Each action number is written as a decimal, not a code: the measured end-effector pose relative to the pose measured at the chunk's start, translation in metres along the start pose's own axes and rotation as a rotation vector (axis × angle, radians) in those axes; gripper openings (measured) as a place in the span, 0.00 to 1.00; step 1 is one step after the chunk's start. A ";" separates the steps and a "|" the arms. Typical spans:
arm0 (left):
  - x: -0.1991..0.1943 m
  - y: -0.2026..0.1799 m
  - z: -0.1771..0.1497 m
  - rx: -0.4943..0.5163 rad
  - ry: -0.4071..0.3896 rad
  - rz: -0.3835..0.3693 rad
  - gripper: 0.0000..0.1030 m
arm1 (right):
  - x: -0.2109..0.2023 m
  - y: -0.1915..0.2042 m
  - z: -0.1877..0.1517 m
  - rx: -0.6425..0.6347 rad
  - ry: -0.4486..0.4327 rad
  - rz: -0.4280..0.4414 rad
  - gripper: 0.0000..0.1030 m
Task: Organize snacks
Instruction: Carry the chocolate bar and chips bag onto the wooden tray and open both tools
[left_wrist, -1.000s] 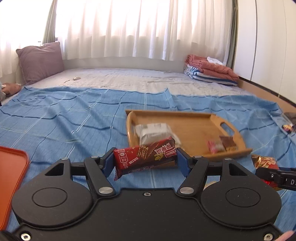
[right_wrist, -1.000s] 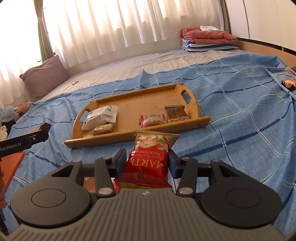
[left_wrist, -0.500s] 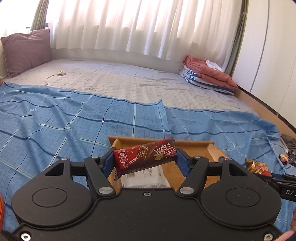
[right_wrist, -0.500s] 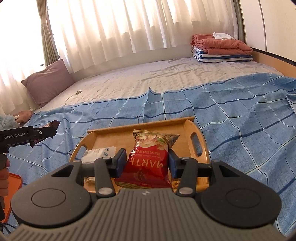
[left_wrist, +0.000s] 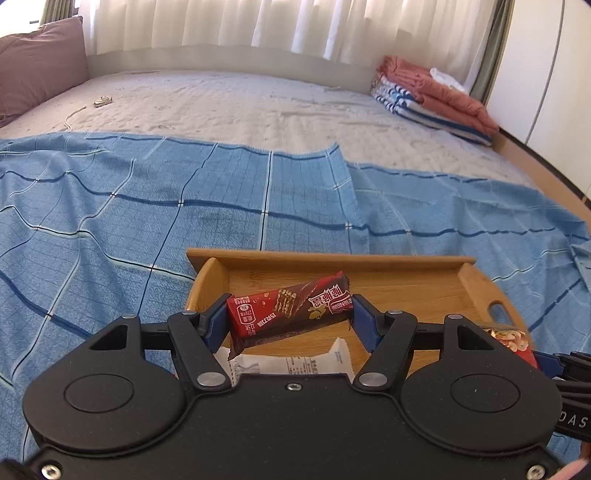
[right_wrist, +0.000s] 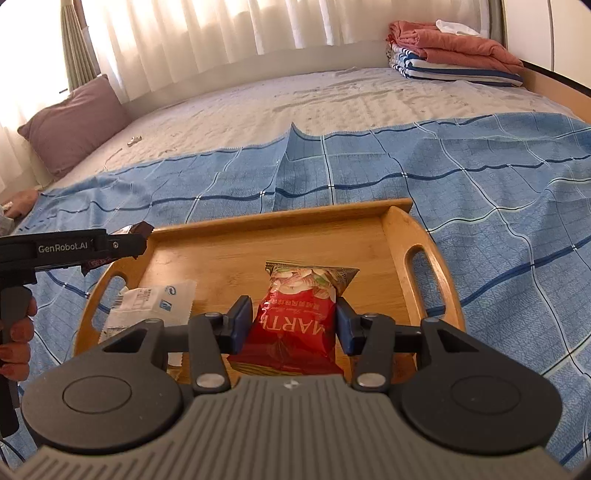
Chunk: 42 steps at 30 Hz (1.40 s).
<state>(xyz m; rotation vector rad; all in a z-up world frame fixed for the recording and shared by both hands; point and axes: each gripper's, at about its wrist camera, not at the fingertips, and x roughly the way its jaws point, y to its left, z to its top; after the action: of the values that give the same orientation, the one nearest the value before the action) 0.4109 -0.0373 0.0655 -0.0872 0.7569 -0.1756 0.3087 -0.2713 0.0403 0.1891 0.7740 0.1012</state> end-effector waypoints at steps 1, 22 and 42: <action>0.006 -0.002 0.000 0.013 0.006 0.012 0.63 | 0.006 0.000 -0.001 -0.003 0.007 -0.002 0.50; 0.046 -0.004 -0.019 0.078 0.048 0.060 0.63 | 0.040 0.008 -0.015 -0.081 0.039 -0.030 0.50; 0.045 -0.010 -0.028 0.130 0.016 0.085 0.75 | 0.035 0.004 -0.022 -0.065 0.003 -0.017 0.65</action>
<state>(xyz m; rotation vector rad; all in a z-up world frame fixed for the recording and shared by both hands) 0.4219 -0.0557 0.0162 0.0700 0.7615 -0.1443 0.3177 -0.2590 0.0016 0.1205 0.7737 0.1104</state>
